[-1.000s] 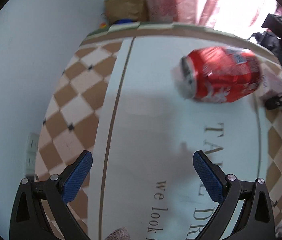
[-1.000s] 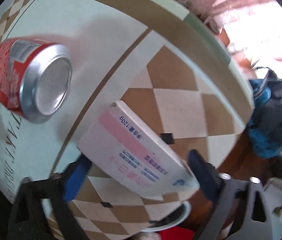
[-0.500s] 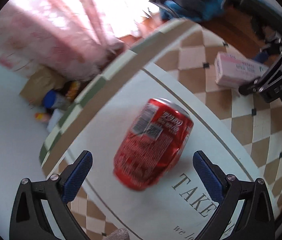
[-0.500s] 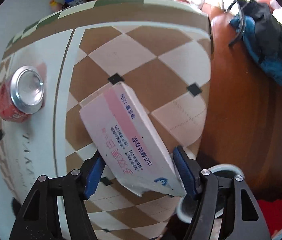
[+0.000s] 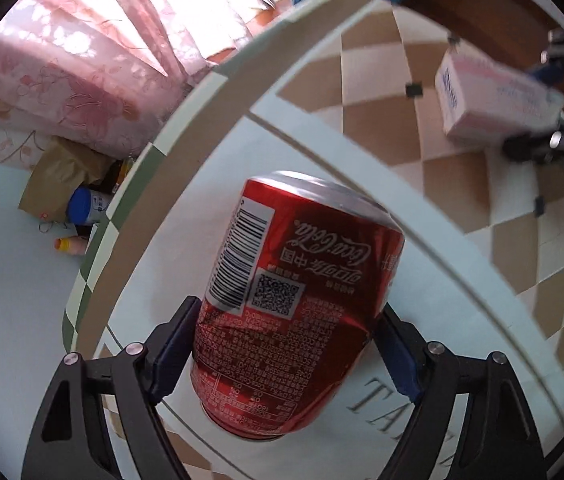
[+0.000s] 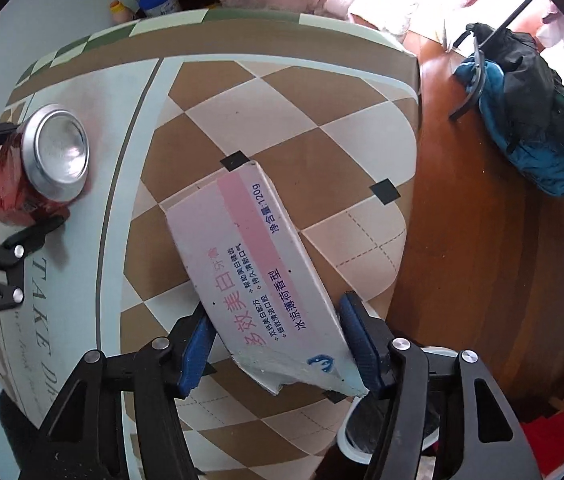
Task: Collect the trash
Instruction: 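Carry the red can and tissue pack over the trash bin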
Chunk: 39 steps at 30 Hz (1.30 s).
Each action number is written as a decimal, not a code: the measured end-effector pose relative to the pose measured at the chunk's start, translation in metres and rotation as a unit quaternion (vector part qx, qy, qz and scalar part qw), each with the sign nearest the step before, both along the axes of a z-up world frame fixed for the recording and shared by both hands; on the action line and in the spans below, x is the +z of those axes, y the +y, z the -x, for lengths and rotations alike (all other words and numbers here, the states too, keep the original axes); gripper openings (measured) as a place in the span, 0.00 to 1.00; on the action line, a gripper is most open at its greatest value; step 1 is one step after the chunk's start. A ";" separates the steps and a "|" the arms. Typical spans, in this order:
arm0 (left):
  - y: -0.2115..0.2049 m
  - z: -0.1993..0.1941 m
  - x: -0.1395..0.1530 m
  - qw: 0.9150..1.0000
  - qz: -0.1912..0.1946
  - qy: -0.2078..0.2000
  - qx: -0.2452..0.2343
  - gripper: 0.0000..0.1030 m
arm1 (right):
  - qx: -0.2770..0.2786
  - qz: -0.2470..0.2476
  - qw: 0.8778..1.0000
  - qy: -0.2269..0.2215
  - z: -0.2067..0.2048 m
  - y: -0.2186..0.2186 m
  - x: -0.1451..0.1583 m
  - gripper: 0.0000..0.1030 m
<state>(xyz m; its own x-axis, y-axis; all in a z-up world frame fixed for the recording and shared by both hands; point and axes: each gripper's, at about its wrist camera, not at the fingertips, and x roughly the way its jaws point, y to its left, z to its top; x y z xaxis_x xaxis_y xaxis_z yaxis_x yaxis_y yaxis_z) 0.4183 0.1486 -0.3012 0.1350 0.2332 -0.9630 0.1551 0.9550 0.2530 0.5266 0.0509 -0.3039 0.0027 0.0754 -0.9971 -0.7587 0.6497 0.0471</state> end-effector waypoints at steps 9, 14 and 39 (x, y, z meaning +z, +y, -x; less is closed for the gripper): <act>-0.021 0.047 0.046 0.995 0.007 -0.081 0.063 0.79 | -0.042 -0.088 0.995 -0.020 0.046 -0.043 0.037 0.59; -0.056 0.086 0.092 0.982 -0.007 -0.153 0.113 0.79 | -0.080 -0.152 0.984 -0.035 0.079 -0.095 0.080 0.59; -0.363 0.013 0.134 0.967 0.111 -0.228 -0.033 0.79 | -0.323 -0.162 0.928 -0.088 0.069 -0.476 0.113 0.57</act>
